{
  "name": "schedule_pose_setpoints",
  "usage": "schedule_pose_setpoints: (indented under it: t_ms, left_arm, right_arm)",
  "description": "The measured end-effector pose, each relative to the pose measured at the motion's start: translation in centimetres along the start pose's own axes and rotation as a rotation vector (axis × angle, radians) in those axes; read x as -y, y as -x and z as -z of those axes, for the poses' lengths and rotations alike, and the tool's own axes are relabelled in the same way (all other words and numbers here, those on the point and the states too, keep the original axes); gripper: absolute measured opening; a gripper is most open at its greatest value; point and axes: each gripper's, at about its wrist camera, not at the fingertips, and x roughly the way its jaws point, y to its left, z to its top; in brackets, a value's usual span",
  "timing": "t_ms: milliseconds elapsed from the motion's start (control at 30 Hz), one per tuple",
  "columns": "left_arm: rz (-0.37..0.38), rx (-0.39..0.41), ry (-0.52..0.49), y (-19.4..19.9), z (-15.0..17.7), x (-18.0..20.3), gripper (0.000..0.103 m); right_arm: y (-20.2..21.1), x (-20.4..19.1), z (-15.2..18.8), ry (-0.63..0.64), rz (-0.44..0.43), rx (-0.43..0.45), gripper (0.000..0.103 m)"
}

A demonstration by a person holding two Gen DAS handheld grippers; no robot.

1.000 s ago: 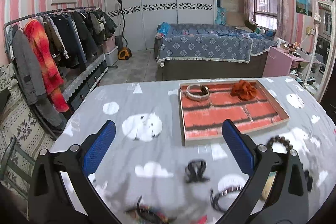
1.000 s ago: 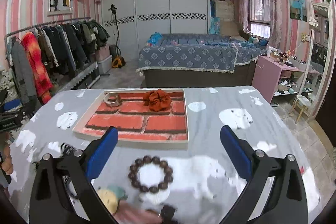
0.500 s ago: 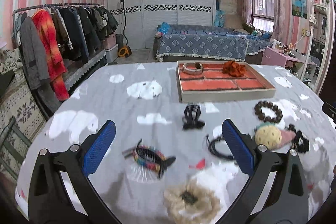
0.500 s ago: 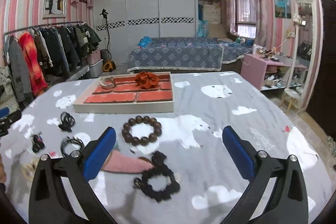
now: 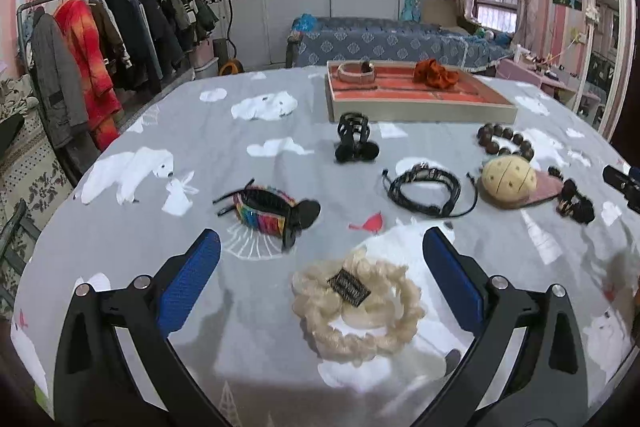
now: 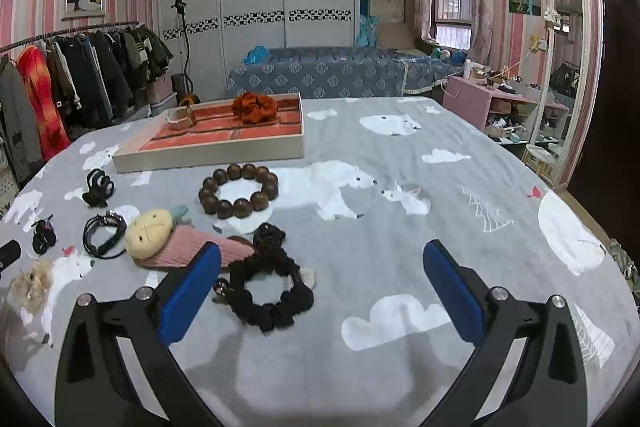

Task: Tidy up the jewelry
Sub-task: 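Move the left tool to the cream scrunchie while the right tool reaches the black beaded scrunchie, then close the left tool on the cream scrunchie while the right tool grasps the black scrunchie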

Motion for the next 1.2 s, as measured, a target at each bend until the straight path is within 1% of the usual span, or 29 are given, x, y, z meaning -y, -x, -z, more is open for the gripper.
schedule_pose_setpoints:
  t_ms: [67, 133, 200, 300, 433, 500, 667, 733, 800, 867, 967, 1000, 1033, 1100, 1133, 1200]
  left_arm:
    - [0.002, -0.029, 0.005, -0.4, 0.4, -0.1, 0.098]
    - [0.005, -0.033, 0.007, -0.4, 0.6, -0.1, 0.098]
    - [-0.001, -0.038, 0.004, -0.3, 0.7, -0.1, 0.098]
    - [-0.008, -0.048, 0.002, -0.3, 1.1, -0.2, 0.097]
    - [-0.002, -0.077, 0.015, -0.6, 1.5, -0.7, 0.093]
    - [0.001, -0.086, 0.019, -0.6, 1.7, -0.9, 0.093]
    - [0.003, -0.102, 0.031, -0.8, 1.9, -1.3, 0.093]
    - [0.01, -0.112, 0.032, -1.0, 2.0, -1.4, 0.088]
    - [0.015, -0.127, 0.028, -1.2, 2.1, -1.3, 0.086]
    - [0.022, -0.132, 0.018, -1.3, 2.2, -1.0, 0.081]
    - [0.031, -0.159, 0.017, -1.9, 2.2, -0.9, 0.07]
    - [0.04, -0.17, 0.022, -2.1, 2.2, -1.0, 0.062]
    - [0.051, -0.178, 0.025, -2.2, 2.2, -1.1, 0.058]
    - [0.06, -0.183, 0.024, -2.4, 2.2, -0.9, 0.055]
    - [0.061, -0.183, 0.019, -2.5, 2.1, -0.8, 0.052]
    - [0.072, -0.187, 0.009, -2.6, 2.1, -0.6, 0.045]
  right_arm:
    - [-0.3, 0.0, 0.2, 0.005, -0.001, -0.012, 0.097]
    - [-0.4, 0.0, 0.2, 0.005, -0.007, -0.02, 0.09]
    - [-0.6, -0.1, 0.3, 0.005, -0.007, -0.03, 0.089]
    - [-0.8, -0.2, 0.3, 0.011, -0.009, -0.042, 0.085]
    - [-1.3, -0.3, 0.4, 0.016, -0.012, -0.07, 0.08]
    - [-1.5, -0.4, 0.4, 0.02, -0.015, -0.082, 0.078]
    - [-2.6, -0.6, 0.4, 0.026, -0.022, -0.139, 0.069]
    - [-3.1, -0.7, 0.5, 0.028, -0.026, -0.166, 0.066]
    - [-3.5, -0.8, 0.6, 0.034, -0.031, -0.188, 0.065]
    - [-4.1, -1.1, 0.7, 0.048, -0.034, -0.218, 0.065]
    - [-5.1, -1.6, 1.0, 0.069, -0.036, -0.267, 0.061]
    - [-5.3, -1.7, 1.0, 0.073, -0.038, -0.277, 0.059]
    - [-5.4, -1.7, 1.1, 0.075, -0.039, -0.282, 0.056]
    - [-5.6, -1.8, 1.2, 0.074, -0.042, -0.289, 0.052]
    - [-5.6, -1.7, 1.1, 0.073, -0.045, -0.291, 0.049]
    - [-5.7, -1.8, 1.1, 0.07, -0.057, -0.298, 0.045]
